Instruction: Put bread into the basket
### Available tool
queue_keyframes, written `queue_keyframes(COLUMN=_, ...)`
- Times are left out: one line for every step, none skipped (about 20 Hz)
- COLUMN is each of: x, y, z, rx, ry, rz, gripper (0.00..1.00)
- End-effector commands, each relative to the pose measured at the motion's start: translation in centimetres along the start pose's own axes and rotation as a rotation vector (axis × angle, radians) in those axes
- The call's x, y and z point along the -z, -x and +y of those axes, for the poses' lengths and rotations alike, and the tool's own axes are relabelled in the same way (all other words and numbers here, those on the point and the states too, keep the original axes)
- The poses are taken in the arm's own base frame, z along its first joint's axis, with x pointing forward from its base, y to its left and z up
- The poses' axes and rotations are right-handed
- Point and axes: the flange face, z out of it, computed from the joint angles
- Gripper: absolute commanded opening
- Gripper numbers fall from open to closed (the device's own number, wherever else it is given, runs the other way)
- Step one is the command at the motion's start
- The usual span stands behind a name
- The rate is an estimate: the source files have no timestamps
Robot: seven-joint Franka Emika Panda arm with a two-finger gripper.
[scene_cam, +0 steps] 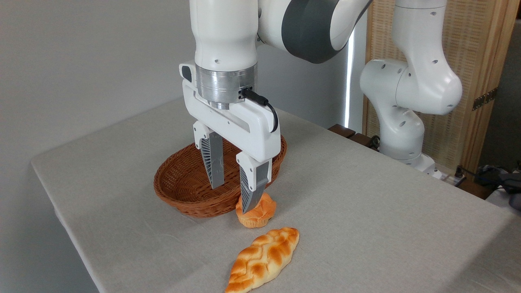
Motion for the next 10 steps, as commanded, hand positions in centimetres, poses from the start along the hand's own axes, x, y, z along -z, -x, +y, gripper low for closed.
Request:
queue_keyframes(x=-1.71, y=-0.93, z=2.17, rx=-0.038, ry=0.095, rz=-0.074, gripper=1.0)
queue_keyframes(x=-1.73, y=-1.0, z=2.23, rx=-0.04, ry=0.095, rz=-0.074, gripper=1.0)
queue_keyframes(x=-1.76, y=-1.23, z=2.47, rx=-0.046, ry=0.096, rz=-0.074, gripper=1.0)
queue_keyframes(x=-1.78, y=-1.34, z=2.58, rx=-0.048, ry=0.095, rz=-0.076, gripper=1.0)
queue_keyframes(x=-1.86, y=-1.34, z=2.56, rx=-0.048, ry=0.096, rz=-0.077, gripper=1.0)
queue_keyframes(x=-2.03, y=-1.36, z=2.52, rx=-0.049, ry=0.098, rz=-0.079, gripper=1.0)
queue_keyframes(x=-2.04, y=-1.41, z=2.57, rx=-0.05, ry=0.098, rz=-0.08, gripper=1.0)
queue_keyframes(x=-2.02, y=-1.43, z=2.54, rx=-0.051, ry=0.095, rz=-0.078, gripper=1.0)
queue_keyframes(x=-1.99, y=-1.46, z=2.52, rx=-0.051, ry=0.093, rz=-0.076, gripper=1.0)
queue_keyframes(x=-2.05, y=-1.49, z=2.47, rx=-0.052, ry=0.092, rz=-0.075, gripper=1.0)
